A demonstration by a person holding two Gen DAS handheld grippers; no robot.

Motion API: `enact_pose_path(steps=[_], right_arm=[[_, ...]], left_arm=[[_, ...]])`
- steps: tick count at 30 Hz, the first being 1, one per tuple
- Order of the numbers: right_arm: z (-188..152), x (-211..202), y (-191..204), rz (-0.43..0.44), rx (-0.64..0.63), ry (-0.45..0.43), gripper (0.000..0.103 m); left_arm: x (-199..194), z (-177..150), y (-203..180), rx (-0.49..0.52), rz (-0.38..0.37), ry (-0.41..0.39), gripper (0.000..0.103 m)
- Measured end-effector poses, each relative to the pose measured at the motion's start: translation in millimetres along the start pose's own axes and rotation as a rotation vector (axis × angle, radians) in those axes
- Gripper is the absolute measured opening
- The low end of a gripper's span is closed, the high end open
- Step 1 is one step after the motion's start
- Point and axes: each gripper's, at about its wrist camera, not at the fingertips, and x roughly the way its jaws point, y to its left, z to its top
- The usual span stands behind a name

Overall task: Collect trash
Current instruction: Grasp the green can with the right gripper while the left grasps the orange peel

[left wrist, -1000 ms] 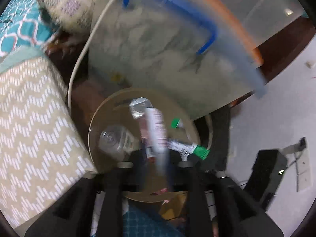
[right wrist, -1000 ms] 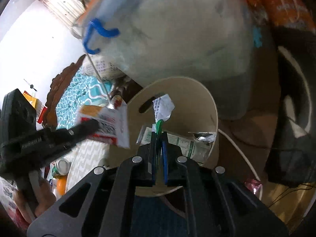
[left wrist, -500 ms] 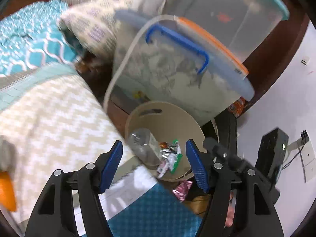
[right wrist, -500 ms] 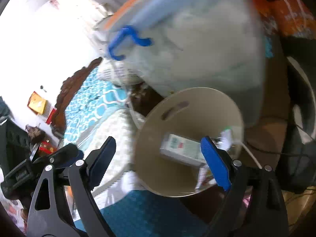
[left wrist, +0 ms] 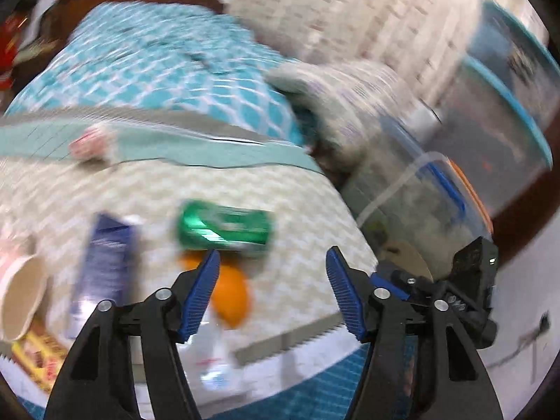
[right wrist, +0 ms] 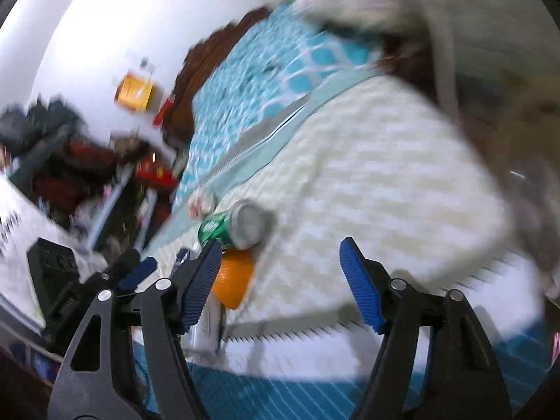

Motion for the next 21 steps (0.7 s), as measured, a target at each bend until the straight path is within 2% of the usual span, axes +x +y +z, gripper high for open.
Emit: enact_pose_path(steps=[2,5,7,8,10,13,16,19,21], right_arm=[[1.8,26.8,20.0,-0.005,-0.023,0.05,0.072],[-0.9,57.0,67.1,-0.019,-0.157,0.095,0.072],[-5.3,71.4,104.3,-0.108,-0.346,0.097,0.072],[-9.5,80.6,126.1,-0.183,-0.499,0.103,0.072],[-18.9,92.8,148.5,-0.31,-0.718,0.125,0.072],[-33.6,117.7,161.2,-0.457,-0.964,0.245,0.072],[-35.6,136.0,162.8,-0.558,-1.069,0.258,0.072],[-37.9,162.9,162.8,-0.609,-1.141,0.288,0.071],[-43.7,177.4,162.4,-0.632,-1.182,0.289,0.062]], left_arm=[[-14.4,2.8,29.5,-0.05,0.009,-0.024,0.058],[-34.2,6.6,64.0,-0.089,0.025,-0.055,0.058],[-43.1,6.6,79.7,-0.102,0.045,-0.067,0.058],[-46.1,6.2,85.9,-0.108,0.05,-0.067,0.058],[-49.3,6.7,97.8,-0.123,0.049,-0.064,0.058],[-53.1,4.5,110.5,-0.139,0.033,-0.065,0.058],[-49.9,2.1,114.7,-0.139,0.018,-0.061,0.058],[-41.0,-2.2,108.7,-0.126,0.007,-0.038,0.058],[-36.7,-4.2,101.7,-0.108,-0.007,-0.021,0.058]])
